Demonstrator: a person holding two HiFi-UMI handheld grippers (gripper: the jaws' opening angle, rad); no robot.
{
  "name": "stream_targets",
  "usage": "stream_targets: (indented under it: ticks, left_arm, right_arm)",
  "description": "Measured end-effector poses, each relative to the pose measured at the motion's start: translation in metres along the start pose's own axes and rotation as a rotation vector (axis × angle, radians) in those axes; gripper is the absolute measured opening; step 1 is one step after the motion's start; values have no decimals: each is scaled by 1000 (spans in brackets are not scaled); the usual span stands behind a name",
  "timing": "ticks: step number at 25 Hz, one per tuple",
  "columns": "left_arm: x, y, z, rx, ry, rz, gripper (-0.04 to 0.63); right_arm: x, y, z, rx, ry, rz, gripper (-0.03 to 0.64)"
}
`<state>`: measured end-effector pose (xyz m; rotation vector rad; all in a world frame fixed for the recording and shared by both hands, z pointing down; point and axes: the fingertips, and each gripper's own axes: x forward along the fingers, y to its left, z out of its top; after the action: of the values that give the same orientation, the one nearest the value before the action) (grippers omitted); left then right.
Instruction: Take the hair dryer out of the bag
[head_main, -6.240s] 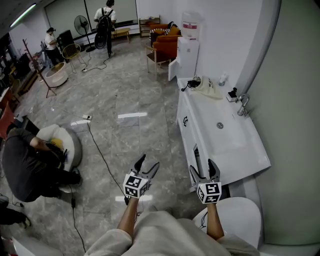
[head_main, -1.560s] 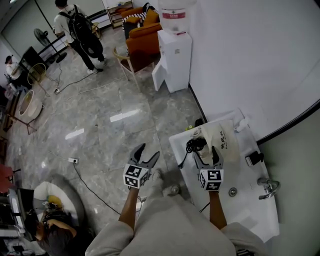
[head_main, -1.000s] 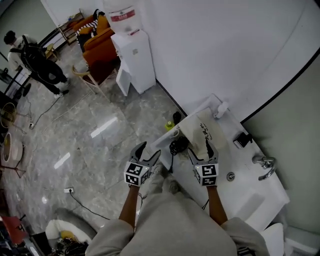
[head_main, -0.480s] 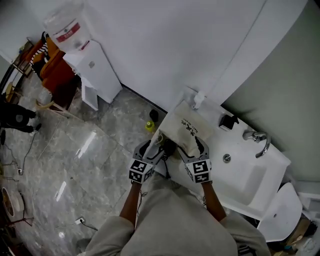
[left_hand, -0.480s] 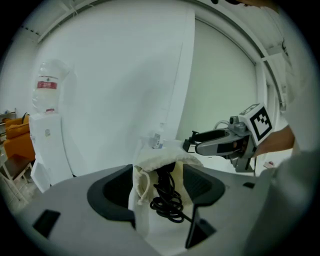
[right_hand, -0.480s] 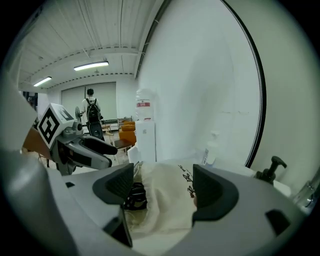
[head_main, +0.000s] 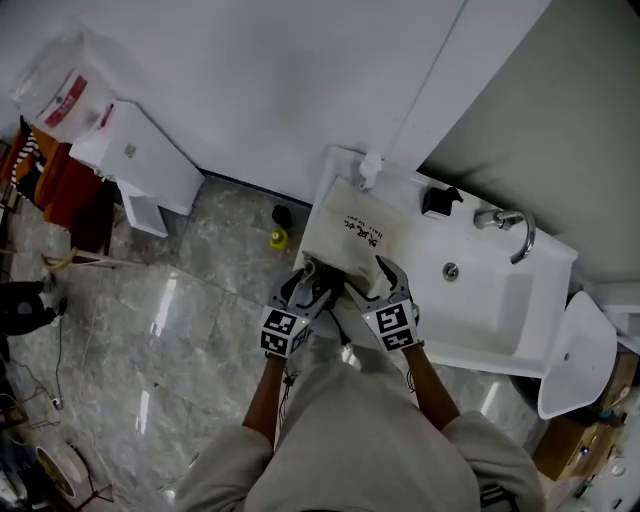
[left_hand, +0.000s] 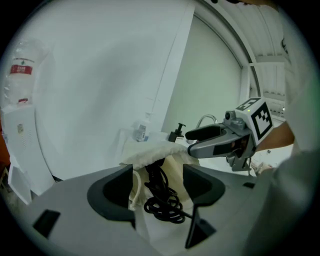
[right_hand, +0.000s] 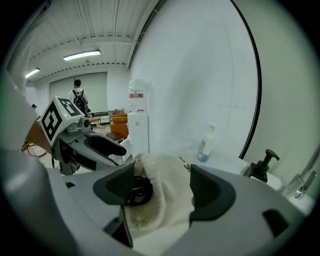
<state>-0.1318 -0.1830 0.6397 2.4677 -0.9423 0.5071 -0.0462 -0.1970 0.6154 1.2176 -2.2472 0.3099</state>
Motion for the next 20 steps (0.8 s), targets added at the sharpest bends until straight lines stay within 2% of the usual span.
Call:
stream_targets:
  ticks: [3,11,16,20]
  left_arm:
    - [4,1,-4,10,19,-53,293]
    - [13,3,-13,46,58,-145,293]
    - [17,0,-16,44,66,-148,292]
    - [22,2,-19,35,75,-105,293]
  right_arm:
    - [6,4,-7,-22,42,-27,340]
    - [29,10,-27,-185,174,-81,295]
    - [38,6,-33,-284,220,-86,249]
    - [45,3,-33,-346,222,-59,196]
